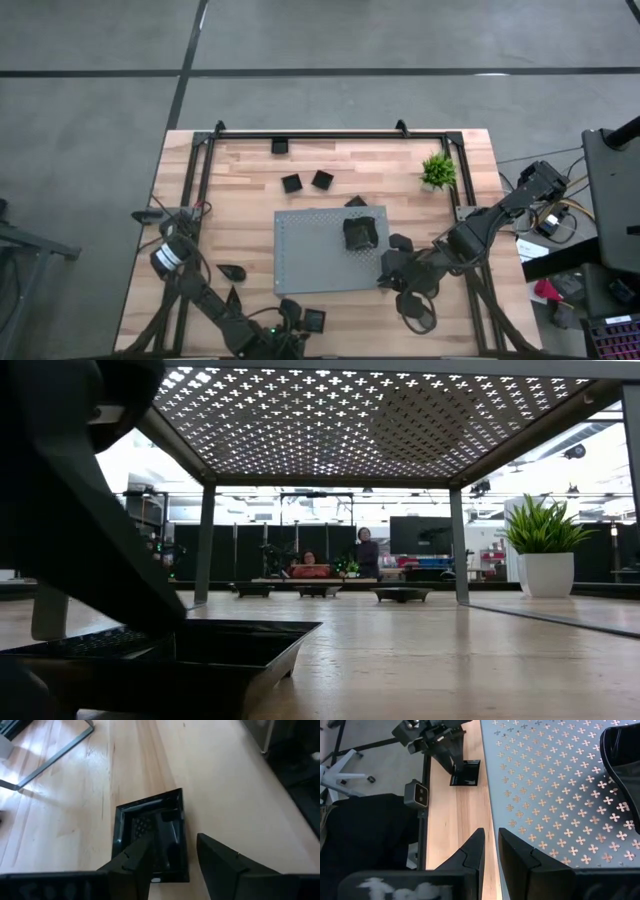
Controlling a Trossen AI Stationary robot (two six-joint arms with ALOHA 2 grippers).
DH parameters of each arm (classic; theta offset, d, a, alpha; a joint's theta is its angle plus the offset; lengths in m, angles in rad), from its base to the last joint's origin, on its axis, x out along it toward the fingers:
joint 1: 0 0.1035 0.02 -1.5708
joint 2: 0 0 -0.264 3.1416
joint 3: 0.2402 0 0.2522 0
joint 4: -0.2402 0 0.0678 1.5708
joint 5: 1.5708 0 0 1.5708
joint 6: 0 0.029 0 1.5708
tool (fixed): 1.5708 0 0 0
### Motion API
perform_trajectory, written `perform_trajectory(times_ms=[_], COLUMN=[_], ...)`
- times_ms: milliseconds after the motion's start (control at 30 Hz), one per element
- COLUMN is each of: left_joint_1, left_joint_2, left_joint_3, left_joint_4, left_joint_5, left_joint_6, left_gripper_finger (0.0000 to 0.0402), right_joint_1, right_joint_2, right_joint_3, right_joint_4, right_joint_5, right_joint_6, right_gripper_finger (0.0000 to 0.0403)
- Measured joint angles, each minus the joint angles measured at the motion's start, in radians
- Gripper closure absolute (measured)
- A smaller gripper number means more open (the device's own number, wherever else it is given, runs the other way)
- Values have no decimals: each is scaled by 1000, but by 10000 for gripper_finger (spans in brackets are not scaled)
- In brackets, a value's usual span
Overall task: Pick & Place Mini shaped plates
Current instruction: Put the square plate on the shelf
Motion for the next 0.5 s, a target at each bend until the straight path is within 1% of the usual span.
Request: perform_trajectory(times_ms=[100,200,433,500], left_joint_1=[6,11,15,18], left_joint_2=[0,0,0,0], left_joint_3=[0,0,0,0], left_joint_4=[-4,-5,-5,-4], left_joint_5=[1,7,25,46], left_joint_6=[0,0,-9,-13], left_gripper_finger=[259,279,355,379], right_joint_1=[0,0,0,0], right_joint_2=[0,0,0,0], right_joint_3=[0,0,0,0], right_joint_4=[3,4,15,16], right_joint_5=[0,0,0,0], right_joint_6=[0,0,0,0], right_gripper_finger=[351,351,351,351])
